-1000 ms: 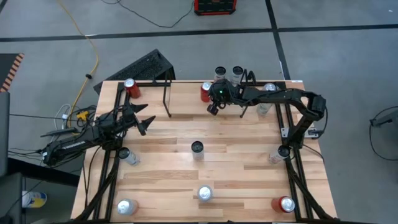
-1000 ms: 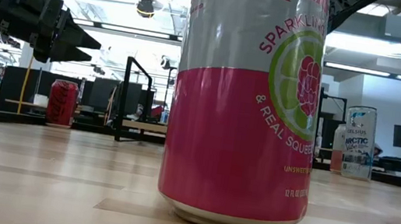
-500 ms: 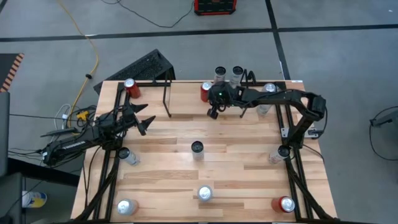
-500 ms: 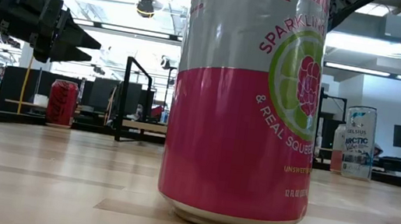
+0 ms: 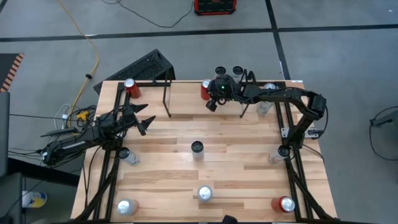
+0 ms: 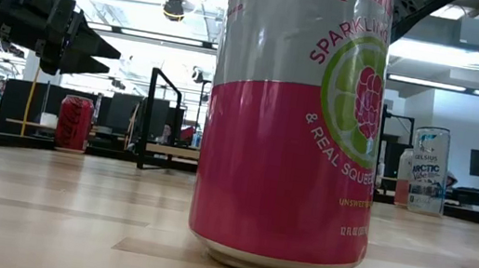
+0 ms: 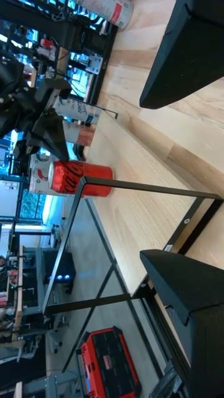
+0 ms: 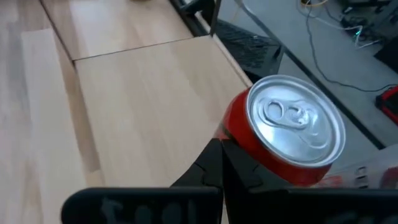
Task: Place canned beverage on shelf
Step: Put the middle red black soda can on the shelf
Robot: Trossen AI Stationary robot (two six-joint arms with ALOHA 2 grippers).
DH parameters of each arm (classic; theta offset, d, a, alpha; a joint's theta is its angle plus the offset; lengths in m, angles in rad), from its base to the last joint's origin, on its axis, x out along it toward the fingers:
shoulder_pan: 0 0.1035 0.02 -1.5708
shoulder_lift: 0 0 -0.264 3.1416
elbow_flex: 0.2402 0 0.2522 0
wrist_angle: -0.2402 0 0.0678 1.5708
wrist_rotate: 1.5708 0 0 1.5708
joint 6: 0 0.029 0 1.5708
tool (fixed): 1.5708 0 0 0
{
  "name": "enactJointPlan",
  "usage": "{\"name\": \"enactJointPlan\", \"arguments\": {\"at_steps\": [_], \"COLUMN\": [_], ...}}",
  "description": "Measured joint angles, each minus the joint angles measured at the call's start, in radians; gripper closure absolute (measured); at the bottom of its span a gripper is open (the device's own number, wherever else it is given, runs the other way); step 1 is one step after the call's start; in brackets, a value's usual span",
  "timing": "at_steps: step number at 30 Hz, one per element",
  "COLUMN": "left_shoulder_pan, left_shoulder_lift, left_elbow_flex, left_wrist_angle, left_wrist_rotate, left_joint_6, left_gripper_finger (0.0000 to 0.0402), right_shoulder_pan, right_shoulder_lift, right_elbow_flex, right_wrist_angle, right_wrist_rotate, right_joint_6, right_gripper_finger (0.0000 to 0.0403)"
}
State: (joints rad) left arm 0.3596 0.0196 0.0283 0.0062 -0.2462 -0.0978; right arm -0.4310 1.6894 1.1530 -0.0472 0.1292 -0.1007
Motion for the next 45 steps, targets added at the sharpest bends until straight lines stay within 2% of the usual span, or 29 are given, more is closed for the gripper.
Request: {"name": "enactJointPlan", "arguments": {"at_steps": [6,12,15,20,31,42,45], "left_shoulder_pan": [0.000,0.000,0.000,0.000,0.000,0.000,0.000], "left_shoulder_lift": [0.000,0.000,0.000,0.000,0.000,0.000,0.000], "left_elbow_flex": [0.000,0.000,0.000,0.000,0.000,0.000,0.000], "left_wrist_angle": [0.000,0.000,0.000,0.000,0.000,0.000,0.000], "left_wrist_rotate": [0.000,0.000,0.000,0.000,0.000,0.000,0.000], "left_joint_6": [0.000,0.000,0.000,0.000,0.000,0.000,0.000], "left_gripper_finger": [0.0027,0.0027,0.0027,0.0027,0.0027,0.0027,0.0027], "right_shoulder_pan": [-0.008,0.001,-0.007,-0.011,-0.022,-0.031,-0.031], "right_shoulder_lift": [0.000,-0.022,-0.021,-0.021,0.018,0.034,0.027], "right_elbow_flex": [0.000,-0.001,-0.001,-0.001,0.000,0.000,0.000], "right_wrist_angle": [0.010,-0.130,-0.144,-0.133,-0.019,0.035,-0.001], "right_wrist_rotate": [-0.002,-0.021,0.010,0.063,0.079,0.080,0.080], "right_joint_6": [-0.032,-0.065,-0.058,-0.065,-0.092,-0.091,-0.091], "right_gripper_finger": [0.0383,0.0383,0.0383,0.0383,0.0383,0.0383,0.0383]}}
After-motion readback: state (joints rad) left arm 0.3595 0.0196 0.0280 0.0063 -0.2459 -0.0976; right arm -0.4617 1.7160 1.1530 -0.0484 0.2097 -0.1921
